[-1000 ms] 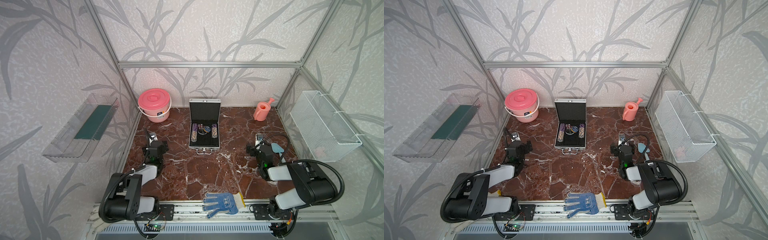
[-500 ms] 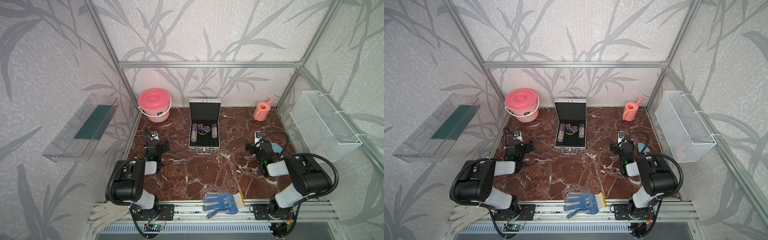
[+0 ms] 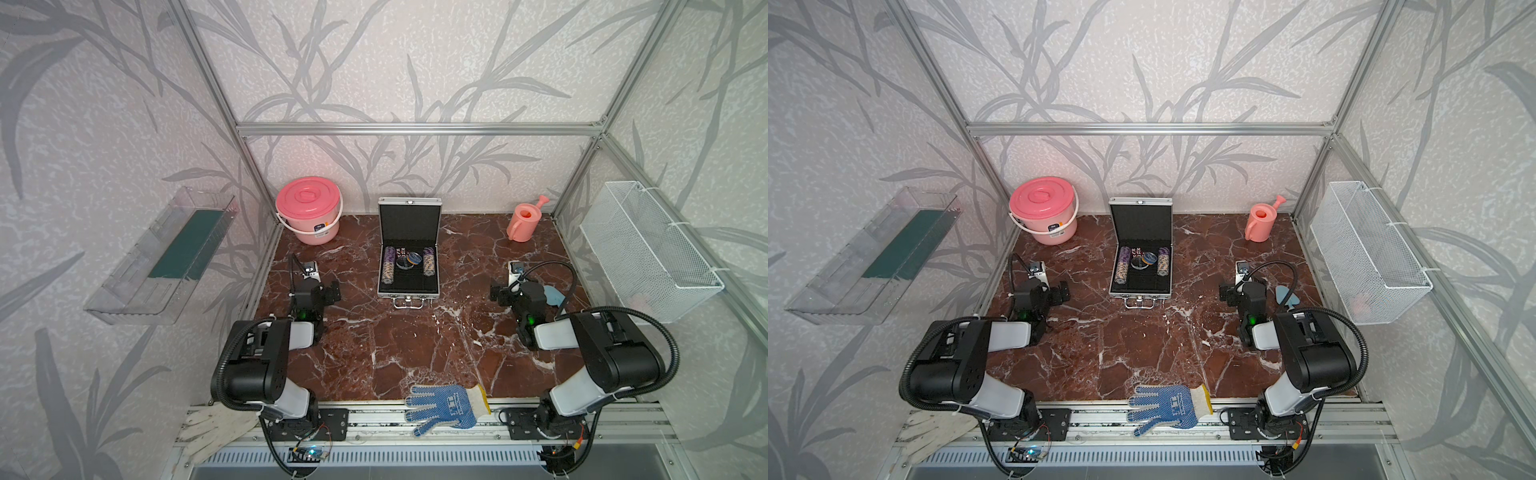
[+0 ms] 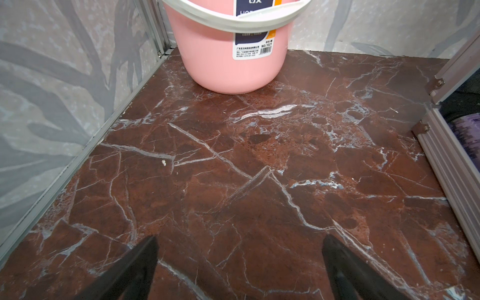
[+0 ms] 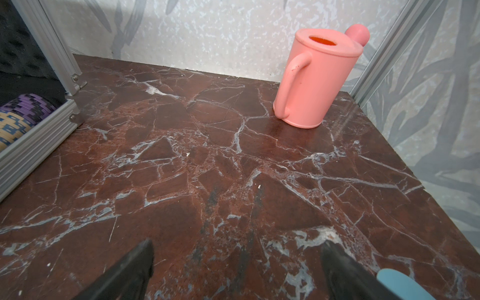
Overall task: Open the poker set cases
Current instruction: Reset both arms
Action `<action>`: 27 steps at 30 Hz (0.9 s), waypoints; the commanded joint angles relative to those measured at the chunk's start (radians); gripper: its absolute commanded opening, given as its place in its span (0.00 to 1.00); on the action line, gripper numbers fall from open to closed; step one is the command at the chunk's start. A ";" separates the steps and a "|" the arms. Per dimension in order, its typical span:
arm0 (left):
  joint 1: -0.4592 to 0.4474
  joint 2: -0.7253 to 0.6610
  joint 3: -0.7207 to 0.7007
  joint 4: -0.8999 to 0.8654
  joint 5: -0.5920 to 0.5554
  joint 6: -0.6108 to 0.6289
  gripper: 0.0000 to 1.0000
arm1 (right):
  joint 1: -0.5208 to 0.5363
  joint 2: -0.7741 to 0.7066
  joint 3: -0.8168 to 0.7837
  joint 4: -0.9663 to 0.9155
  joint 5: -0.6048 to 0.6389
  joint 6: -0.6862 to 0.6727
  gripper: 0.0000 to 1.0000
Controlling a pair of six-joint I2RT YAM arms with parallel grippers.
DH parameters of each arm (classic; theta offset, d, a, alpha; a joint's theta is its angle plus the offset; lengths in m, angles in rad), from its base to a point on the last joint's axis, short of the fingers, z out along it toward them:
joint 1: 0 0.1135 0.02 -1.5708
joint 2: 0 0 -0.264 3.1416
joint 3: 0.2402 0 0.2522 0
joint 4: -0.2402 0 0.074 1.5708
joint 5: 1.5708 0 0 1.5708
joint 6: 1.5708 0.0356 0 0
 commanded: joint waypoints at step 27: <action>0.001 -0.008 0.019 0.017 0.017 0.017 0.99 | -0.035 -0.018 -0.029 0.065 -0.313 -0.063 0.99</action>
